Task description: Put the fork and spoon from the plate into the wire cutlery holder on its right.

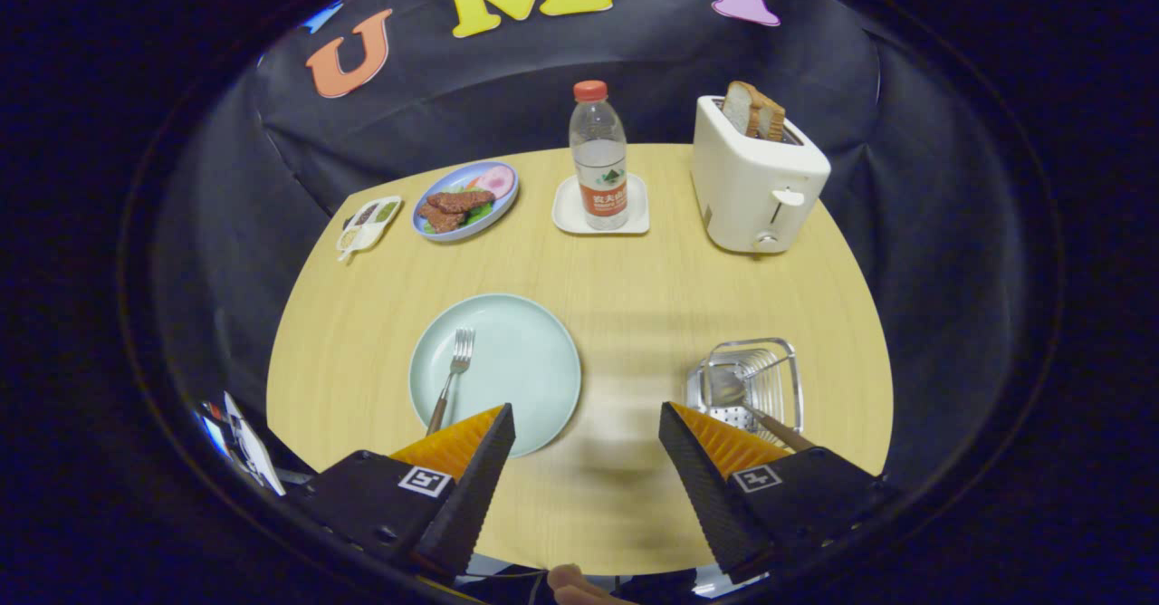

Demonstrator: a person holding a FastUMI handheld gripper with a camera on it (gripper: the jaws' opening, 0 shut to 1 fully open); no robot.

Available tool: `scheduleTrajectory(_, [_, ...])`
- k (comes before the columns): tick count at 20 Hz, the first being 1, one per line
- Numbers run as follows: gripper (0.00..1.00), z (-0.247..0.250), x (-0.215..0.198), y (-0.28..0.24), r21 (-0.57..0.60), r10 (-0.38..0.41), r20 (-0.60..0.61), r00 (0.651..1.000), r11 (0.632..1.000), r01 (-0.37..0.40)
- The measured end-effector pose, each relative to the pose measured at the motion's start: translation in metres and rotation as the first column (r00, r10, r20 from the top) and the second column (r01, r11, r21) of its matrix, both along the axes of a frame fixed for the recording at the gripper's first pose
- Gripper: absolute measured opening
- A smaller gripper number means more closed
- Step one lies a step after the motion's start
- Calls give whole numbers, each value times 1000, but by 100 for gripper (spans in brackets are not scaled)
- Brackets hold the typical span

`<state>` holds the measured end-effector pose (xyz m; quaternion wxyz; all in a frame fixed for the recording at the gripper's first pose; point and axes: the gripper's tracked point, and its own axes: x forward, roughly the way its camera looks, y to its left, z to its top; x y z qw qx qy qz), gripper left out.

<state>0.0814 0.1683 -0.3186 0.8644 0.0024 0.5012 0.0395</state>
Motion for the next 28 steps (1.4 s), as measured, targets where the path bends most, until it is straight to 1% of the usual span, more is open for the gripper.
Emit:
scheduleTrajectory(5, [96, -42, -9, 65, 22, 47, -76, 996, 999, -45])
scheduleTrajectory(7, [96, -55, -7, 81, 4, 45, -84, 995, 999, -45])
scheduleTrajectory(9, [96, -67, -8, 97, 2, 16, -91, 996, 1000, -16])
scheduleTrajectory(11, [92, -79, -7, 112, 17, -31, -91, 995, 999, 32])
scheduleTrajectory(12, [92, -83, -4, 119, 25, -44, -80, 996, 999, 46])
scheduleTrajectory(13, [89, -88, -4, 125, 23, -49, -79, 996, 998, 51])
scheduleTrajectory(15, [83, -100, -4, 131, -2, -65, -91, 994, 998, 65])
scheduleTrajectory(17, [77, -109, -6, 138, 9, -93, -106, 990, 996, 94])
scheduleTrajectory(19, [69, -119, -6, 134, -21, -127, -120, 985, 992, 125])
scheduleTrajectory(20, [62, -122, -6, 135, -21, -143, -121, 982, 990, 142])
scheduleTrajectory(21, [49, -125, -8, 136, -17, -149, -135, 980, 989, 148])
scheduleTrajectory(22, [48, -128, -8, 136, -18, -157, -142, 977, 988, 156])
scheduleTrajectory(23, [34, -130, -8, 136, -22, -162, -153, 975, 987, 161])
scheduleTrajectory(24, [29, -133, -7, 134, -34, -165, -166, 972, 986, 161])
scheduleTrajectory(25, [29, -133, -8, 133, -35, -164, -178, 970, 986, 160])
scheduleTrajectory(26, [30, -134, -2, 131, -29, -172, -168, 971, 985, 170])
scheduleTrajectory(28, [13, -132, -8, 135, -6, -168, -205, 964, 985, 171])
